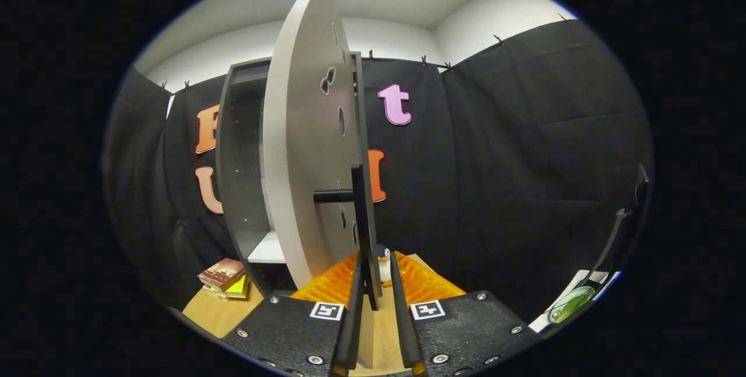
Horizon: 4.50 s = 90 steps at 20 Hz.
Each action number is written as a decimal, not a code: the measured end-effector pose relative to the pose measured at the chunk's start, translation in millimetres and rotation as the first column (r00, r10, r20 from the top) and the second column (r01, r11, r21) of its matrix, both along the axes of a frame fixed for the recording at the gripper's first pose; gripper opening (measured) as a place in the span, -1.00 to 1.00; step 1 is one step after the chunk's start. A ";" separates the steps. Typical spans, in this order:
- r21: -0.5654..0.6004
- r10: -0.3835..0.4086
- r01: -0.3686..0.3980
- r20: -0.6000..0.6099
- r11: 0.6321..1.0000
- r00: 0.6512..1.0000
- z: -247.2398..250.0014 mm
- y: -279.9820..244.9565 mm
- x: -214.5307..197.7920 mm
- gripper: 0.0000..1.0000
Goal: Open the shoe cabinet door, grab the shoes and put them into the shoe cabinet, then close the shoe cabinet door.
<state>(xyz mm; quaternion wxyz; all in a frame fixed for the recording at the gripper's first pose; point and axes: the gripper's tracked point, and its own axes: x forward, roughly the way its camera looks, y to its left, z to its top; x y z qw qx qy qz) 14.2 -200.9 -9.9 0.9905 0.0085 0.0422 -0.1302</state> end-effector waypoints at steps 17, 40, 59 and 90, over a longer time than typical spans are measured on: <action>-0.046 0.073 -0.073 0.004 0.996 0.997 5.9 -31.6 -6.9 -0.52; -0.120 -0.025 0.034 0.080 0.992 0.996 42.6 -42.6 -58.2 -0.48; -0.085 0.191 -0.186 0.046 0.979 0.981 10.9 157.1 -38.8 0.66; 0.281 0.343 -0.204 -0.654 0.938 0.674 -429.8 174.3 33.8 0.72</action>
